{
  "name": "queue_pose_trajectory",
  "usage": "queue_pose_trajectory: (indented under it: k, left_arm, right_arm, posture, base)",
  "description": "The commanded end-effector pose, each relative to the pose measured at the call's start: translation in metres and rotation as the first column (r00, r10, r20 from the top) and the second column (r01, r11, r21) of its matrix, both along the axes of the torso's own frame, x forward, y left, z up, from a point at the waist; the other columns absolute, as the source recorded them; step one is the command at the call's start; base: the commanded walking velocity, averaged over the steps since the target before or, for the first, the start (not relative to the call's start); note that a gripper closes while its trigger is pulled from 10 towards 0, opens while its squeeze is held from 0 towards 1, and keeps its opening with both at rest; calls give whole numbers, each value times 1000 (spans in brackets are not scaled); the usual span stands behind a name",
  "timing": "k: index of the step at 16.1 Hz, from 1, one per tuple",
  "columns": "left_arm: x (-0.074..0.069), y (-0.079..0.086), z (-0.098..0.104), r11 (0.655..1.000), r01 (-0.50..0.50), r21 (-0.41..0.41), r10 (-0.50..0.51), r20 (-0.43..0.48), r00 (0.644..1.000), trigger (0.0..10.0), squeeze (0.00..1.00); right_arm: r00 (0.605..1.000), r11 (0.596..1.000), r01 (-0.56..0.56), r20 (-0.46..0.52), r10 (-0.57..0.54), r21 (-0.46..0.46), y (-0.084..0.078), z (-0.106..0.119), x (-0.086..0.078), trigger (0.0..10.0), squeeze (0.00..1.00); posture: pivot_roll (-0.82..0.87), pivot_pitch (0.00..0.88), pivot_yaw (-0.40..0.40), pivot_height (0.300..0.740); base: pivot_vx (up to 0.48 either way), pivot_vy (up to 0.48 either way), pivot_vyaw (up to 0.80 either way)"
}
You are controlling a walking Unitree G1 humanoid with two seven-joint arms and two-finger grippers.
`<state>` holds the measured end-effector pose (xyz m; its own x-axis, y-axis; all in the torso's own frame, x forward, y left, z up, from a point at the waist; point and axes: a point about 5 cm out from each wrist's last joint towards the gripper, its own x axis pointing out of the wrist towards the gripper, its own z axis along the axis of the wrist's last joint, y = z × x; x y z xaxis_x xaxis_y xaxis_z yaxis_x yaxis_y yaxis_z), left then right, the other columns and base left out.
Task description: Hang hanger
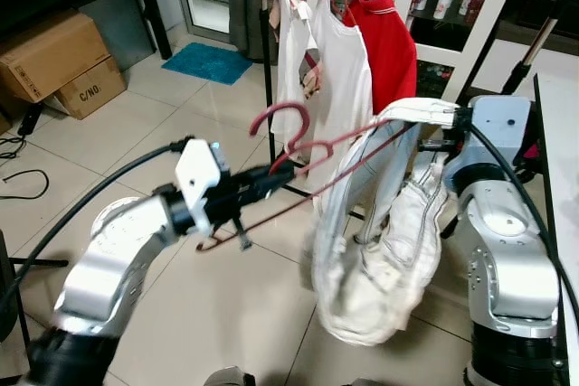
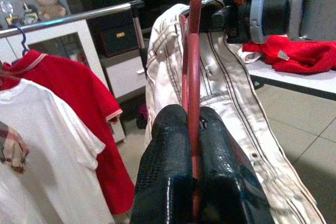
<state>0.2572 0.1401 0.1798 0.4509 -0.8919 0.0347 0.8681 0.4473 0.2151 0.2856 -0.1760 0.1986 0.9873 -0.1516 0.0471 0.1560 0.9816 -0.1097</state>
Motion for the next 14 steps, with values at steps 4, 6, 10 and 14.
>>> queue_pose_trajectory:
  k: [4,6,10,14]
  left_arm:
    - [-12,9,7,999,50,12,-49,-24,998,0,0]
    - [-15,9,7,997,70,15,-70,-44,997,0,0]
    - [-19,14,5,995,86,49,-82,-82,993,0,0]
    - [-19,26,5,992,82,95,-71,-112,991,0,0]
  right_arm:
    - [998,998,49,27,-50,34,-10,-3,4,0,0]
    - [997,997,65,26,-66,47,-15,-9,8,0,0]
    - [999,986,35,0,-35,161,-22,-19,17,0,0]
    - [999,977,-21,-31,28,211,-34,-24,29,0,0]
  posture:
    - [8,15,16,740]
    - [9,13,16,740]
    - [12,15,15,740]
    - [8,25,22,740]
  base:
    - [0,0,0]
    - [0,0,0]
    - [0,0,0]
    - [0,0,0]
